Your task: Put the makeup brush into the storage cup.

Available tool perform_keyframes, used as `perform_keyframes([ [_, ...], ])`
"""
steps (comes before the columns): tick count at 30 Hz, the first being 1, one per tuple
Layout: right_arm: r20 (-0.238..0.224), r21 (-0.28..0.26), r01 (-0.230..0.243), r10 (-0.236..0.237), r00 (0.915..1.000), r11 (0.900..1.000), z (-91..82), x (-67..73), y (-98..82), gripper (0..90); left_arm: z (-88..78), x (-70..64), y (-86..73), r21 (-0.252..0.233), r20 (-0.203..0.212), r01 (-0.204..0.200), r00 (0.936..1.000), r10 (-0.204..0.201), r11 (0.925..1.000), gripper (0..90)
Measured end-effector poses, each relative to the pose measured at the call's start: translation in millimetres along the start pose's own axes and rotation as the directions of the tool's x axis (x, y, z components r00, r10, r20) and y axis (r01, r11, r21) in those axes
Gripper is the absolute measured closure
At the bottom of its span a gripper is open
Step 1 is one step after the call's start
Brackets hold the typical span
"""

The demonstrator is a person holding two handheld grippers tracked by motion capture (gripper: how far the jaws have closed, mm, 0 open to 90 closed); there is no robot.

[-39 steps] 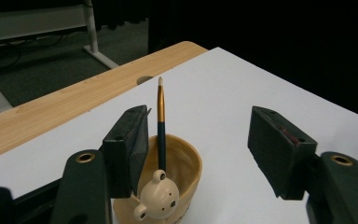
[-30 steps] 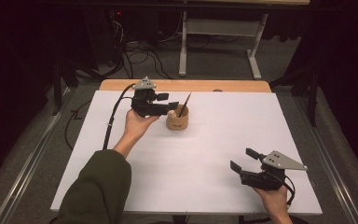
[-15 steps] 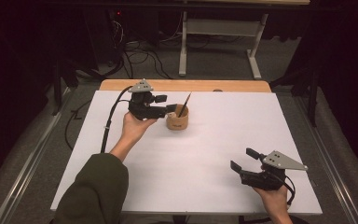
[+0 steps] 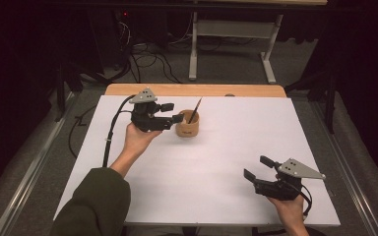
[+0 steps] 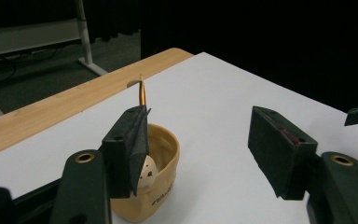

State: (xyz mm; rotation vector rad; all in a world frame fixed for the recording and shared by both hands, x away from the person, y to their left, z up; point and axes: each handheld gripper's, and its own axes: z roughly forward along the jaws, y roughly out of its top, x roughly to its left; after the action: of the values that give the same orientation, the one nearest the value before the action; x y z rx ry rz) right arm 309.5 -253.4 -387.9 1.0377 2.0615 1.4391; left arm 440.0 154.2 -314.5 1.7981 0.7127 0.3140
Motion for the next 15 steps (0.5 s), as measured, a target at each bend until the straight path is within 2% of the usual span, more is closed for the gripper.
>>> perform_keyframes([
  [15,-0.006,-0.003,-0.012,0.011,0.9999,1.0,-0.2,-1.9,-0.7,23.6,-23.7,-7.3,-6.3,-0.042,0.002,0.004,1.0,-0.004,0.9991,38.4],
])
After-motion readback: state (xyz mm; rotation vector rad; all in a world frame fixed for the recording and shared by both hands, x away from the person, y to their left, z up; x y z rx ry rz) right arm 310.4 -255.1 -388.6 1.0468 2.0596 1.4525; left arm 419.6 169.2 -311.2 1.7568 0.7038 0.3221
